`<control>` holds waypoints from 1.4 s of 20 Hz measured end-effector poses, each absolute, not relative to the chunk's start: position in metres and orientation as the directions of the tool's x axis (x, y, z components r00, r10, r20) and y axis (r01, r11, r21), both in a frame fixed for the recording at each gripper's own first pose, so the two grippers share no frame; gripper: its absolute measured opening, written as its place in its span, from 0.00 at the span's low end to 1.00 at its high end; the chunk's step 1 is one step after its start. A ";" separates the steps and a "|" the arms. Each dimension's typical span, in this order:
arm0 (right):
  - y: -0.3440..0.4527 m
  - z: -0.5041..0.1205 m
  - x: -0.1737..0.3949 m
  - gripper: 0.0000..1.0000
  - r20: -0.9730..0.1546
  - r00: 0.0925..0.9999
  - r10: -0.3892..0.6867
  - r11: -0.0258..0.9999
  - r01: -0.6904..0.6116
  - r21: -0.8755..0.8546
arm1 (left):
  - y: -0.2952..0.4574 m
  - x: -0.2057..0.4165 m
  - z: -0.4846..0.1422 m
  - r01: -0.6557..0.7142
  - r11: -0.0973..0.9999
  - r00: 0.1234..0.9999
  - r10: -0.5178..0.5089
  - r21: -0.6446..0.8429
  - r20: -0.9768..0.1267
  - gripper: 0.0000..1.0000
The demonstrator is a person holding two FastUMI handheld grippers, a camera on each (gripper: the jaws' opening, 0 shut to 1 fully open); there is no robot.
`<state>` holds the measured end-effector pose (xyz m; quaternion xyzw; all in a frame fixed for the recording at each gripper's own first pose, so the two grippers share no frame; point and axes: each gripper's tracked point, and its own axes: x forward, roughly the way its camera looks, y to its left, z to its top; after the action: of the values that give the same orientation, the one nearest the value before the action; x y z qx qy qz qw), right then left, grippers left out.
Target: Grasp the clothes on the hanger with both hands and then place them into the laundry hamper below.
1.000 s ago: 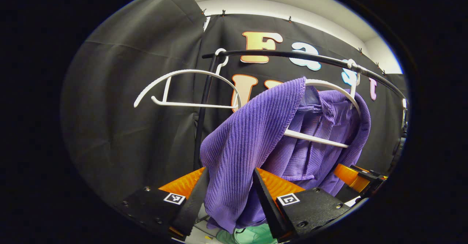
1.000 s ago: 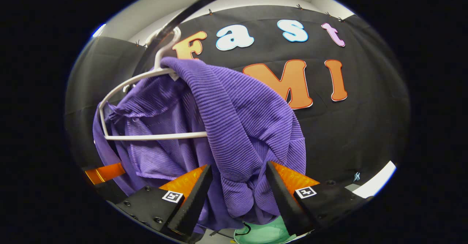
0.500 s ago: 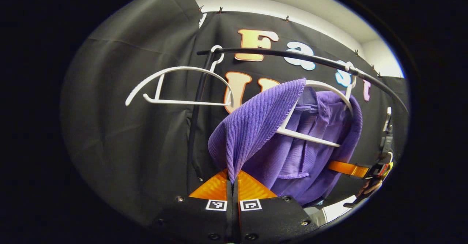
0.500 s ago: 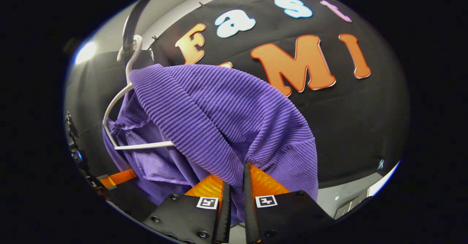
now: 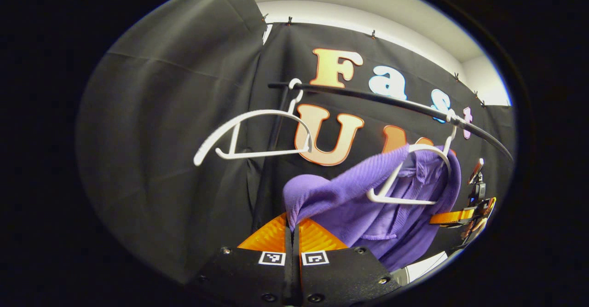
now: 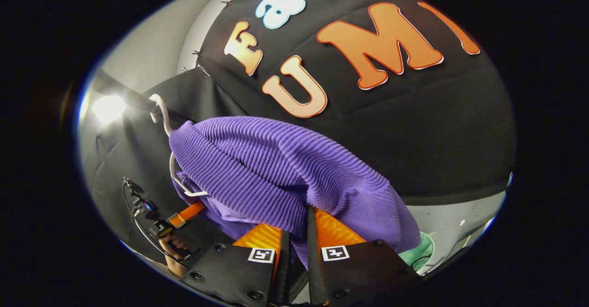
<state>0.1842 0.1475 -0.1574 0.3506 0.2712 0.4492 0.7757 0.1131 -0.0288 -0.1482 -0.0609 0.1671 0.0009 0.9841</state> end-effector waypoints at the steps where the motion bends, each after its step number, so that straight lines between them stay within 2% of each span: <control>1: 0.142 -0.154 0.188 0.23 -0.091 0.437 0.895 0.328 -0.505 0.798 | -0.027 0.116 -0.143 -0.027 0.994 0.948 -0.009 -0.108 -0.317 0.00; 6: 0.110 -0.142 0.205 0.24 -0.015 0.394 0.919 0.225 -0.492 0.841 | -0.026 0.134 -0.119 -0.032 0.998 0.963 0.017 -0.051 -0.269 0.00; 11: 0.083 -0.124 0.234 0.24 0.114 0.419 0.901 0.090 -0.437 0.895 | -0.033 0.156 -0.119 -0.036 0.999 0.962 0.032 -0.010 -0.270 0.00; 21: 0.051 -0.101 0.266 0.23 0.258 0.424 0.868 -0.105 -0.351 0.931 | -0.028 0.163 -0.115 -0.055 0.998 0.960 0.046 -0.025 -0.276 0.00; 23: 0.057 -0.104 0.284 0.23 0.243 0.470 0.848 -0.078 -0.343 0.936 | -0.028 0.160 -0.110 -0.049 0.998 0.963 0.040 -0.027 -0.267 0.00; 25: 0.065 -0.117 0.281 0.23 0.204 0.449 0.870 -0.052 -0.327 0.944 | -0.026 0.157 -0.107 -0.057 0.998 0.962 0.046 -0.032 -0.269 0.00; 28: 0.072 -0.124 0.303 0.23 0.197 0.473 0.859 -0.053 -0.302 0.952 | -0.021 0.155 -0.106 -0.064 0.998 0.962 0.055 -0.026 -0.266 0.00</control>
<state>0.3029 0.0719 -0.1241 0.5683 0.2450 0.4510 0.6431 0.1550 -0.0208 -0.1064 -0.0170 0.1340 0.0300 0.9904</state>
